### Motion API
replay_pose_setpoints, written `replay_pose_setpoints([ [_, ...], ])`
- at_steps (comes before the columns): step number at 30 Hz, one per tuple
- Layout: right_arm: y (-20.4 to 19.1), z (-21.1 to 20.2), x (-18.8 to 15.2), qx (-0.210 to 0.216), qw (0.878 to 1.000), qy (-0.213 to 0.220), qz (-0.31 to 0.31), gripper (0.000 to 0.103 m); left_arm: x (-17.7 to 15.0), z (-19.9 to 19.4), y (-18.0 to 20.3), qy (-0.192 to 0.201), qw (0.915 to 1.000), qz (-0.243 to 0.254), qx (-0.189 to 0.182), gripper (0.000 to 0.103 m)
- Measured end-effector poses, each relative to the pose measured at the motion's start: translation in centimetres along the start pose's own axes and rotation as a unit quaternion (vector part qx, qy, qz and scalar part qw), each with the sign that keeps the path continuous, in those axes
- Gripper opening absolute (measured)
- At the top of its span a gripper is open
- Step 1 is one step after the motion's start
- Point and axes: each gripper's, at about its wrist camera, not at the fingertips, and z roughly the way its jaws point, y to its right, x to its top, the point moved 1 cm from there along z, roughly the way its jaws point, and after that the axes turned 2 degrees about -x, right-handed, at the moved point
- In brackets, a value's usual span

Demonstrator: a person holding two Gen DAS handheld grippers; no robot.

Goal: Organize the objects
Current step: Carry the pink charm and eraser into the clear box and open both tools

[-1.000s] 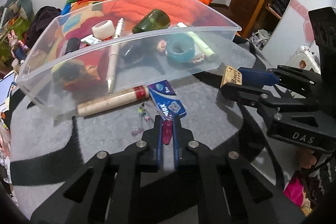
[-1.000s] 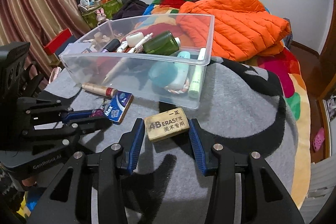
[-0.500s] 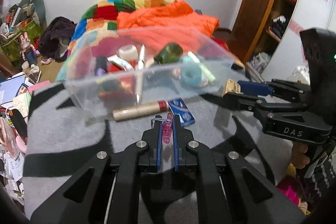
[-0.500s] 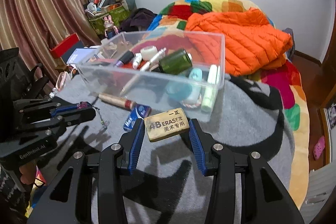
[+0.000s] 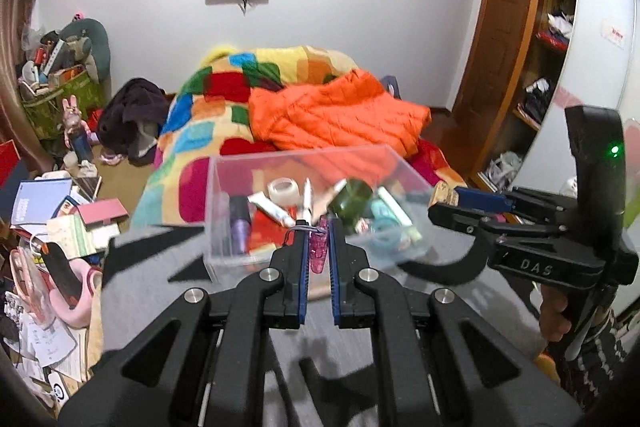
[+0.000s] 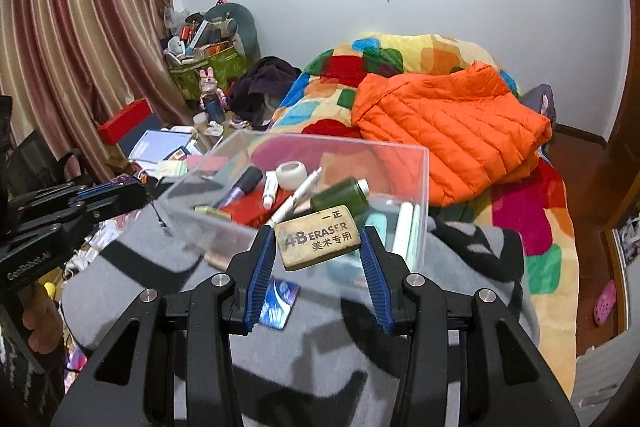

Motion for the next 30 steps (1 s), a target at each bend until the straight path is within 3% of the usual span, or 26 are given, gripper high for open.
replay_pose_setpoints([
  [10,0.1,4.0,1.7,-0.006,0.999,-0.026,0.020,0.040,1.6,2.7,-1.3,0.004,0.9998,-0.005,0.021,0.008],
  [21,1.4,7.4,1.1,-0.037,0.997,-0.064,0.022,0.041,0.7,9.2,-2.4,-0.090,0.9958,-0.013,0.005,0.008],
  [30,-0.3,6.2,1.0,-0.045,0.997,-0.053,-0.017,0.045,0.5,7.6,-1.1,-0.078,0.9969,0.004,-0.003,0.019],
])
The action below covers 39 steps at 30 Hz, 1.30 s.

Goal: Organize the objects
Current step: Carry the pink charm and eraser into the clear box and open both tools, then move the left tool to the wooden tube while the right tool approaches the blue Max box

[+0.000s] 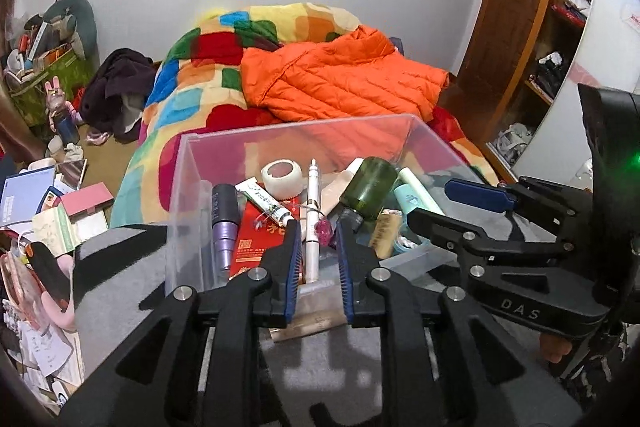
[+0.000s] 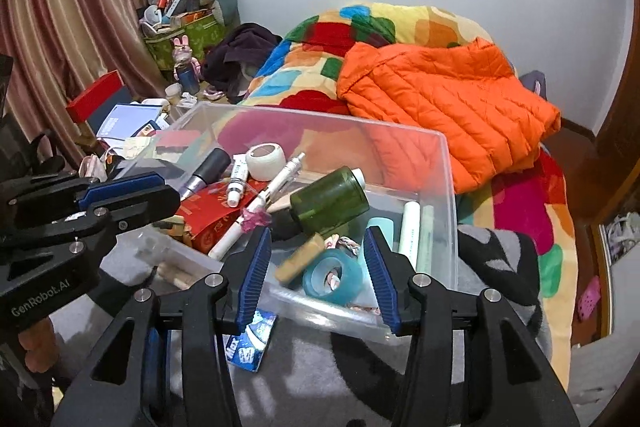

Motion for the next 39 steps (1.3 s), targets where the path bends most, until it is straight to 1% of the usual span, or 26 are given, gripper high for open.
replay_pose_setpoints([
  [1,-0.1,-0.4,0.0,0.001,1.000,0.003,-0.001,0.045,0.0,-0.3,0.0,0.004,1.0000,0.000,0.002,0.021],
  [3,-0.3,-1.0,-0.2,0.008,1.000,0.006,-0.003,0.045,-0.2,-1.3,-0.2,0.013,0.9999,0.002,0.009,0.028],
  [4,-0.4,-1.3,-0.3,0.011,1.000,0.007,-0.003,0.045,-0.2,-1.6,-0.3,0.016,0.9998,0.001,0.010,0.030],
  [6,-0.6,-1.9,-0.8,0.017,1.000,0.008,-0.003,0.045,-0.6,-2.3,-0.7,0.021,0.9997,-0.002,0.010,0.038],
  [8,-0.7,-2.3,-1.5,0.026,1.000,0.004,-0.003,0.045,-1.1,-2.8,-0.9,0.023,0.9996,-0.002,0.014,0.044],
  [9,-0.9,-2.5,-2.1,0.028,1.000,0.004,-0.004,0.046,-1.5,-3.1,-1.1,0.023,0.9996,-0.001,0.016,0.046],
  [11,-1.5,-2.9,-2.9,0.024,1.000,0.005,-0.012,0.051,-2.2,-3.2,-1.5,0.018,0.9997,-0.001,0.018,0.048],
  [16,-3.3,-2.0,-4.9,0.019,0.999,-0.017,-0.045,0.051,-4.6,-2.6,-2.2,-0.015,0.9997,0.002,0.018,0.048],
  [20,-4.2,0.7,-6.0,0.018,0.997,-0.059,-0.056,0.051,-6.2,-0.9,-2.6,-0.051,0.9982,0.011,0.030,0.048],
  [23,-4.5,2.3,-6.4,0.025,0.995,-0.083,-0.056,0.051,-6.9,0.9,-2.8,-0.082,0.9964,0.009,0.022,0.048],
  [24,-4.5,2.8,-6.5,0.024,0.994,-0.090,-0.058,0.048,-6.9,1.4,-2.9,-0.089,0.9958,0.009,0.020,0.048],
  [25,-4.5,2.9,-6.6,0.024,0.994,-0.088,-0.056,0.047,-7.0,1.8,-2.8,-0.095,0.9953,0.009,0.016,0.048],
  [26,-4.4,2.8,-6.6,0.026,0.994,-0.086,-0.055,0.038,-6.9,2.1,-2.7,-0.099,0.9950,0.009,0.011,0.047],
  [27,-4.3,2.8,-6.6,0.029,0.994,-0.086,-0.055,0.031,-6.9,2.5,-2.5,-0.103,0.9946,0.010,0.007,0.044],
  [29,-4.0,2.7,-6.7,0.038,0.994,-0.087,-0.050,0.031,-6.9,3.1,-2.1,-0.109,0.9939,0.016,0.007,0.041],
  [31,-4.0,2.7,-6.8,0.040,0.994,-0.085,-0.049,0.030,-6.8,3.8,-1.7,-0.113,0.9933,0.023,0.009,0.041],
  [33,-4.1,2.7,-6.8,0.039,0.994,-0.083,-0.053,0.030,-6.7,4.2,-1.3,-0.111,0.9932,0.030,0.019,0.039],
  [35,-4.2,2.6,-6.9,0.041,0.994,-0.081,-0.055,0.030,-6.6,4.3,-1.0,-0.110,0.9933,0.032,0.016,0.038],
  [37,-4.1,2.6,-6.8,0.043,0.995,-0.079,-0.053,0.030,-6.6,4.3,-0.9,-0.107,0.9932,0.039,0.021,0.038],
  [39,-3.9,2.5,-6.9,0.050,0.995,-0.078,-0.046,0.030,-6.7,4.1,-0.9,-0.107,0.9932,0.042,0.021,0.035],
])
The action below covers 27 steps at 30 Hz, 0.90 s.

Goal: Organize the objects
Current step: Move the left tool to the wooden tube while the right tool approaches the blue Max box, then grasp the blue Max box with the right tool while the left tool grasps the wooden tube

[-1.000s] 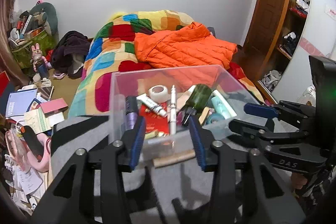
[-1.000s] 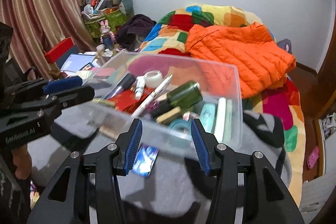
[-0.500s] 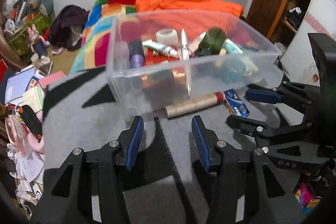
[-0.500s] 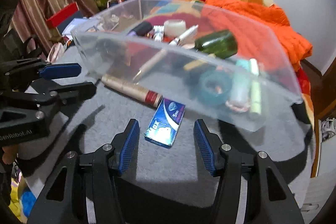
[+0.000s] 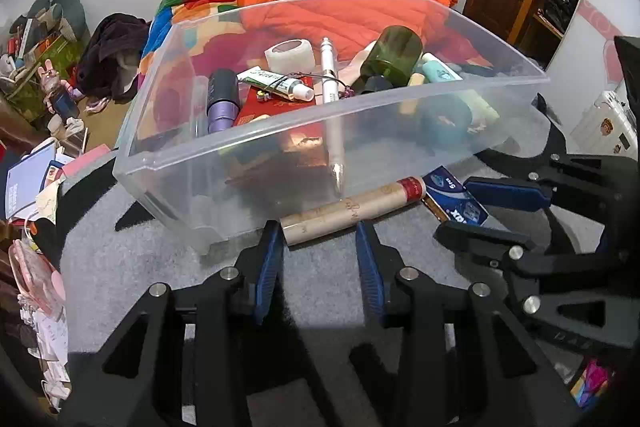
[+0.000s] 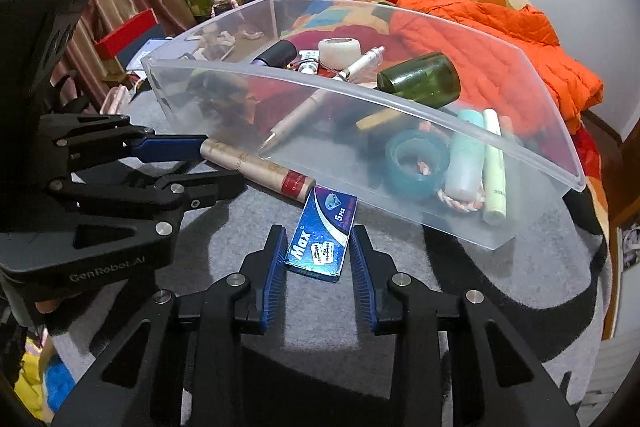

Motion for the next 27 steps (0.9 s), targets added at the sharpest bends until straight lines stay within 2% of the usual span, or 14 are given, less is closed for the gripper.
replay_pose_setpoints([
  [5,0.5,-0.8,-0.5,0.003,1.000,0.004,0.006,0.030,-1.2,-1.2,0.7,0.000,0.9997,0.008,-0.021,0.032],
  [11,0.5,-2.0,-2.5,-0.002,1.000,0.000,-0.019,0.028,-3.9,-3.8,3.6,-0.004,0.9963,0.055,-0.065,0.032],
  [14,1.0,-2.9,-3.6,-0.005,1.000,0.001,-0.020,0.028,-4.5,-4.8,4.1,0.007,0.9960,0.074,-0.049,0.032],
  [16,1.5,-3.3,-4.0,-0.004,1.000,-0.001,-0.010,0.027,-4.1,-4.9,4.1,0.015,0.9962,0.080,-0.033,0.032],
  [19,2.0,-3.4,-4.1,-0.005,1.000,-0.006,0.002,0.028,-3.0,-4.0,3.6,0.011,0.9965,0.077,-0.032,0.035],
  [21,2.3,-3.2,-3.8,-0.011,1.000,-0.007,0.012,0.028,-1.9,-2.7,3.4,0.007,0.9964,0.081,-0.025,0.045],
  [26,1.9,-2.9,-3.7,-0.040,0.999,-0.003,0.005,0.033,-0.3,0.3,3.2,-0.021,0.9960,0.078,-0.037,0.046],
  [27,1.7,-2.9,-3.8,-0.047,0.999,0.001,0.003,0.033,-0.1,0.4,3.3,-0.017,0.9960,0.076,-0.044,0.043],
])
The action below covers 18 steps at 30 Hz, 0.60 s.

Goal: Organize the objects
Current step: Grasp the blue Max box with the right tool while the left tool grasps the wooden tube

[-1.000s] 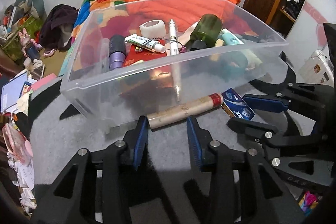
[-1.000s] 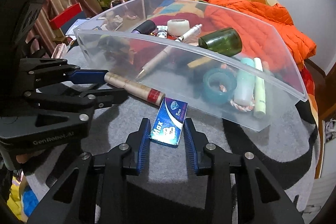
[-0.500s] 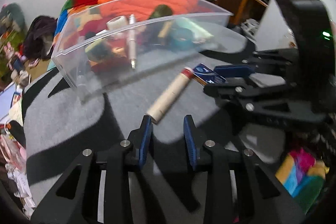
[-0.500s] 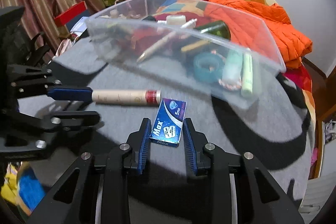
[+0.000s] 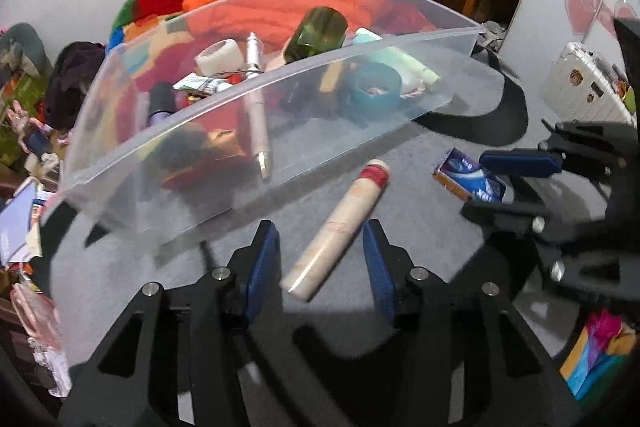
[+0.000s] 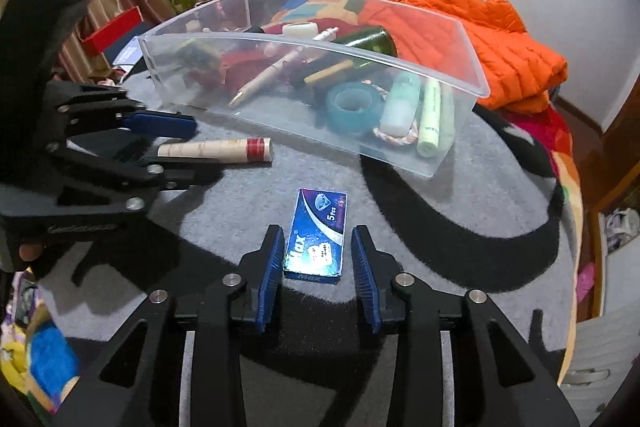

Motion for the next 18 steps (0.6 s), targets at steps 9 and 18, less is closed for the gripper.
replay_pose_setpoints([
  [9,-0.1,-0.4,-0.5,-0.003,1.000,0.010,0.012,0.025,-1.0,-0.6,1.6,0.013,0.9999,0.004,-0.006,0.014],
  [18,-0.3,-2.0,0.5,0.021,0.999,0.039,0.022,0.025,-2.4,-4.5,2.1,0.070,0.9970,-0.024,0.023,0.014],
])
